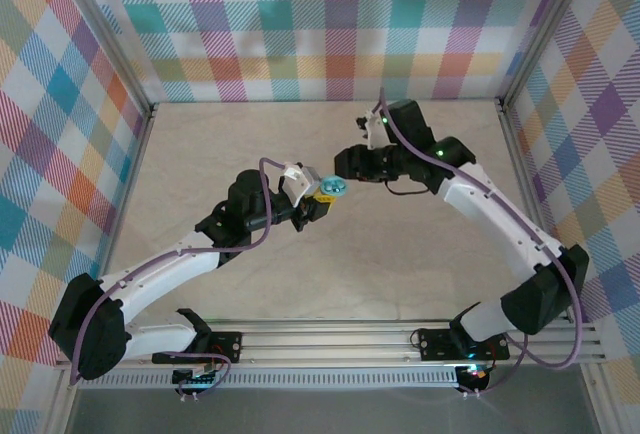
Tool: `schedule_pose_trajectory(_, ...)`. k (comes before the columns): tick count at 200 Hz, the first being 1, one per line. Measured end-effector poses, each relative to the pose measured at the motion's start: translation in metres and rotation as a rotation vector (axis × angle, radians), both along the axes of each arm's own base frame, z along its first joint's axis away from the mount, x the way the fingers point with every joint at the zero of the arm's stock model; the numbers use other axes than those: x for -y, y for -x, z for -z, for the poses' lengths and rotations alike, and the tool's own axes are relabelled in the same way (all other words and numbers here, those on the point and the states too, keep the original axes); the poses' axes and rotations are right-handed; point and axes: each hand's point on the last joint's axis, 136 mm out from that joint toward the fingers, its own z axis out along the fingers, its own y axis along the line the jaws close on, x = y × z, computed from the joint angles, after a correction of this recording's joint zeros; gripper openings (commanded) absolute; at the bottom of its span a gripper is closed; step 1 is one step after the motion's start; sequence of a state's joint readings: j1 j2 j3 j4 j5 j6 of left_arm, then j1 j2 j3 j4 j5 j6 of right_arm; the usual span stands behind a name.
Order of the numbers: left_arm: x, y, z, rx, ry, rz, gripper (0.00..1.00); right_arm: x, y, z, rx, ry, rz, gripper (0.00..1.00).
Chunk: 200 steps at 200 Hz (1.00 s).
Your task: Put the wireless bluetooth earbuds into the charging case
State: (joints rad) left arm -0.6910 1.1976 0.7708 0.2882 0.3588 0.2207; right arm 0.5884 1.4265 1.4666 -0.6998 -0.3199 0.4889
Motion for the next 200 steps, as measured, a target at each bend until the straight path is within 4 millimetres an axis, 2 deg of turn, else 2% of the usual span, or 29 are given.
schedule_pose_trajectory(17,0.0,-0.001,-0.004,-0.002,0.014,-0.005,0.0,0.008,0.012,0.001,0.0,0.0,0.0,0.44)
schedule_pose_trajectory(49,-0.001,-0.004,-0.012,-0.001,0.05,-0.015,0.0,0.016,0.024,-0.007,0.016,-0.022,0.011,0.55)
schedule_pose_trajectory(89,-0.001,-0.005,-0.02,-0.013,0.094,-0.01,0.0,0.02,0.021,-0.002,-0.041,-0.096,0.049,0.63)
schedule_pose_trajectory(114,-0.001,-0.006,-0.023,-0.029,0.118,-0.007,0.0,0.018,0.018,0.005,-0.105,-0.164,0.062,0.63)
schedule_pose_trajectory(172,0.004,-0.007,-0.028,-0.065,0.175,0.018,0.0,0.0,0.013,0.0,-0.204,-0.359,0.04,0.62)
schedule_pose_trajectory(200,0.008,-0.006,-0.029,-0.077,0.199,0.041,0.0,-0.009,0.01,-0.004,-0.235,-0.419,0.016,0.49)
